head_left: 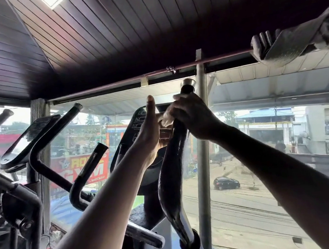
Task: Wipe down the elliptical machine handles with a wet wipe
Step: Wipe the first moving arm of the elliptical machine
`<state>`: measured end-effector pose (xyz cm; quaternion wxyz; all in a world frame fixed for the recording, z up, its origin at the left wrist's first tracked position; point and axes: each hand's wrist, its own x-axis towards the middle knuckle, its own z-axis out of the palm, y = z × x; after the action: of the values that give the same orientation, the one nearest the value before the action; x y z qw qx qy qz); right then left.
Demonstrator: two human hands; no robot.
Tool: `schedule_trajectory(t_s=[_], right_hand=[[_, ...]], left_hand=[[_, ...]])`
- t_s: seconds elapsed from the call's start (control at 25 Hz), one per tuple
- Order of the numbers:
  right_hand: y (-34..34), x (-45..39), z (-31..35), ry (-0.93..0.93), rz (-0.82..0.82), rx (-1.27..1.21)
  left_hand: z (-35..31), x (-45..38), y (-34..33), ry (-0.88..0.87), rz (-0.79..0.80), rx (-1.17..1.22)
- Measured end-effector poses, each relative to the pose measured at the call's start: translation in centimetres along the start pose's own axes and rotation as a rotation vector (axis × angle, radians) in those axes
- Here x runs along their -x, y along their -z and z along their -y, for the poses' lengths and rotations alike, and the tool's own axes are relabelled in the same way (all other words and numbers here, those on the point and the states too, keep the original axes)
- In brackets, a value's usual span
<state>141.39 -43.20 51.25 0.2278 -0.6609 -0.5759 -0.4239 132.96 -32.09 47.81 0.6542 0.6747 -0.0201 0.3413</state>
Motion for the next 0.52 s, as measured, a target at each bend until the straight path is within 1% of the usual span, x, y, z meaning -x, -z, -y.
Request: schedule_trajectory(t_s=[0.04, 0.08, 0.12, 0.2, 0.28, 0.32, 0.44, 0.48, 0.52], right_hand=[[-0.5, -0.1, 0.0, -0.060, -0.011, 0.012], [-1.2, 0.5, 0.4, -0.064, -0.036, 0.015], [-1.7, 1.7, 1.4, -0.021, -0.055, 0.006], [-2.3, 4.4, 2.6, 0.055, -0.075, -0.106], [-1.7, 4.3, 1.9, 0.083, -0.095, -0.131], [-1.5, 3.2, 1.1, 0.057, -0.101, -0.101], [-0.9, 0.6, 0.0, -0.177, -0.162, 0.012], [-1.2, 0.8, 0.5, -0.195, -0.185, 0.035], [-1.6, 1.6, 1.5, -0.152, -0.220, 0.038]], left_hand=[[0.0, 0.0, 0.0, -0.010, 0.000, 0.006], [-0.1, 0.1, 0.1, -0.015, -0.003, 0.013], [-0.1, 0.2, 0.3, -0.007, -0.009, 0.024], [0.0, 0.4, 0.7, 0.029, -0.007, 0.050], [0.3, 0.5, 0.6, 0.033, 0.002, 0.058], [0.3, 0.6, 0.3, 0.020, 0.002, 0.049], [0.5, 0.7, -0.1, -0.003, -0.017, 0.035], [0.5, 0.9, 0.0, 0.002, -0.013, 0.031], [0.5, 1.0, 0.2, 0.007, -0.012, 0.030]])
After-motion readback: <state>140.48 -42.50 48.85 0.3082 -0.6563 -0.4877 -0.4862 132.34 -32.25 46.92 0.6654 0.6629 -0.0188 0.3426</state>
